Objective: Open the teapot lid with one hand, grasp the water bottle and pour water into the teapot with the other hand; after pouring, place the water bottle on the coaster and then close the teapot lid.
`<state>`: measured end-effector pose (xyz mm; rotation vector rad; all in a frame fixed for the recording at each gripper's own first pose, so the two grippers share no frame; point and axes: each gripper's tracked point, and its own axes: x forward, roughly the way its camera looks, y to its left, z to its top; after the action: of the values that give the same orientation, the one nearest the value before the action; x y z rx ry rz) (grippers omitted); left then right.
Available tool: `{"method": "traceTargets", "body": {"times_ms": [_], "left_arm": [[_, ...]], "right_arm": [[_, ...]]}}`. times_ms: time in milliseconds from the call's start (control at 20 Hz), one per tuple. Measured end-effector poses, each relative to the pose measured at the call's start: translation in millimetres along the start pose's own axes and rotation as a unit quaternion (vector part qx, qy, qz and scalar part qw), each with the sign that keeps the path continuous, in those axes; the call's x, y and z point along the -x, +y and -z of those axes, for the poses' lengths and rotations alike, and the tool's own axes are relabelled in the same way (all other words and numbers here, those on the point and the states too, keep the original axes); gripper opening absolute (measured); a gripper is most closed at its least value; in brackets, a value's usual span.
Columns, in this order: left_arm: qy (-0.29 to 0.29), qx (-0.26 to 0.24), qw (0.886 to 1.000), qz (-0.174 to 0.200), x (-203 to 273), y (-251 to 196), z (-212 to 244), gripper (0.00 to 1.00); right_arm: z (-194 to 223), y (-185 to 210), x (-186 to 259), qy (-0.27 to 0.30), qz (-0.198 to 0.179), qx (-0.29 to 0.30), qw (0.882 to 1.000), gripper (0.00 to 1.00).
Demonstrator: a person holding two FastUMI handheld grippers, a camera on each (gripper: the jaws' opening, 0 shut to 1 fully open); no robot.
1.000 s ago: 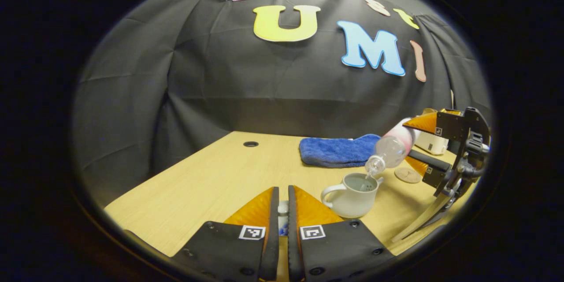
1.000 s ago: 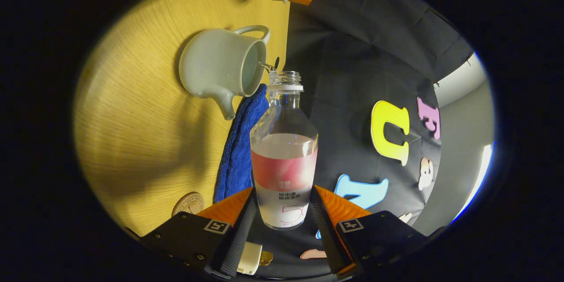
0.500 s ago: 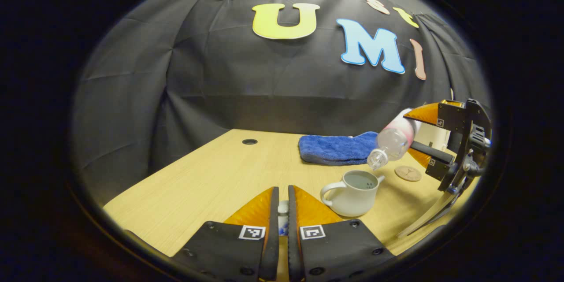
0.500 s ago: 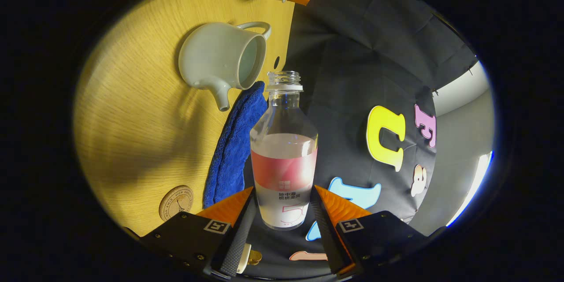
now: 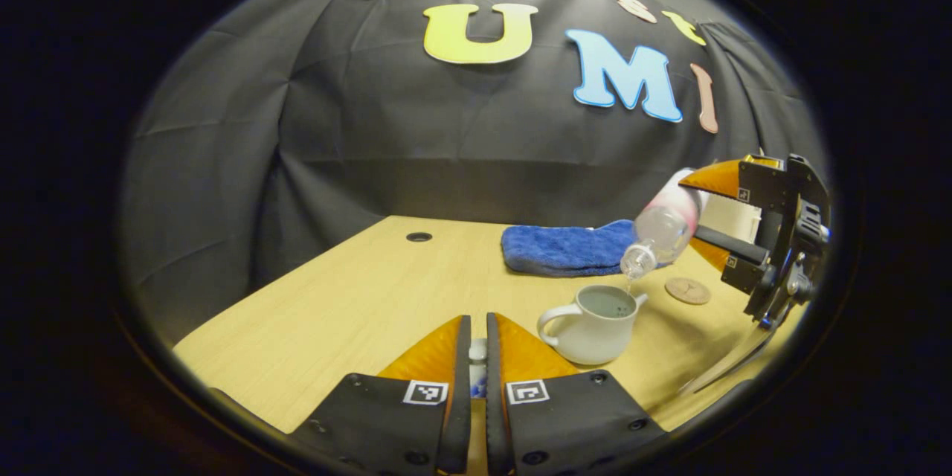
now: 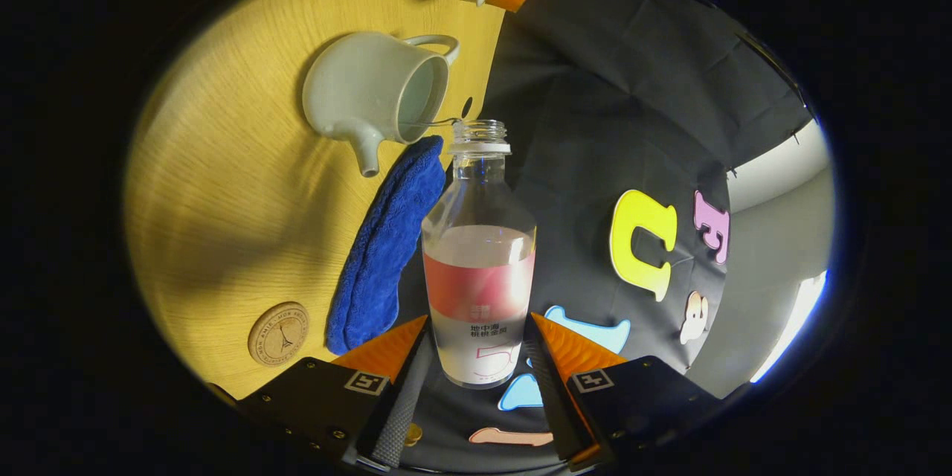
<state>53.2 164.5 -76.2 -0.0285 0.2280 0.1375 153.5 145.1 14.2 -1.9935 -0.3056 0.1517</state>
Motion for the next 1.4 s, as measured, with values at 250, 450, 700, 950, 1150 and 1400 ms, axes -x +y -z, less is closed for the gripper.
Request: {"method": "traceTargets", "body": {"times_ms": [250, 450, 700, 950, 1150, 1400], "left_arm": [[0.001, -0.001, 1.0, 0.0, 0.0, 0.1, -0.2, 0.16], [0.002, -0.001, 1.0, 0.0, -0.4, 0.5, -0.4, 0.15], [0.002, -0.001, 1.0, 0.0, -2.4, -0.2, -1.8, 0.15], [0.002, -0.002, 1.0, 0.0, -1.7, -0.3, 2.6, 0.14], [0.003, -0.003, 1.0, -0.001, -1.6, -0.7, 0.7, 0.15], [0.003, -0.001, 1.0, -0.002, -1.3, -0.5, 0.2, 0.16]], "right_arm": [[-1.9, -10.1, -2.3, -0.007, 0.011, 0.017, 1.0, 0.74], [-2.4, -15.2, -2.1, -0.011, 0.016, 0.026, 0.999, 0.74], [-1.5, -20.4, -2.8, -0.015, 0.021, 0.036, 0.999, 0.74], [-1.4, -28.6, -4.1, -0.019, 0.034, 0.051, 0.998, 0.71], [-2.1, -36.5, -4.2, -0.021, 0.049, 0.062, 0.997, 0.74], [-2.9, -39.8, -4.0, -0.022, 0.052, 0.066, 0.996, 0.74]]}}
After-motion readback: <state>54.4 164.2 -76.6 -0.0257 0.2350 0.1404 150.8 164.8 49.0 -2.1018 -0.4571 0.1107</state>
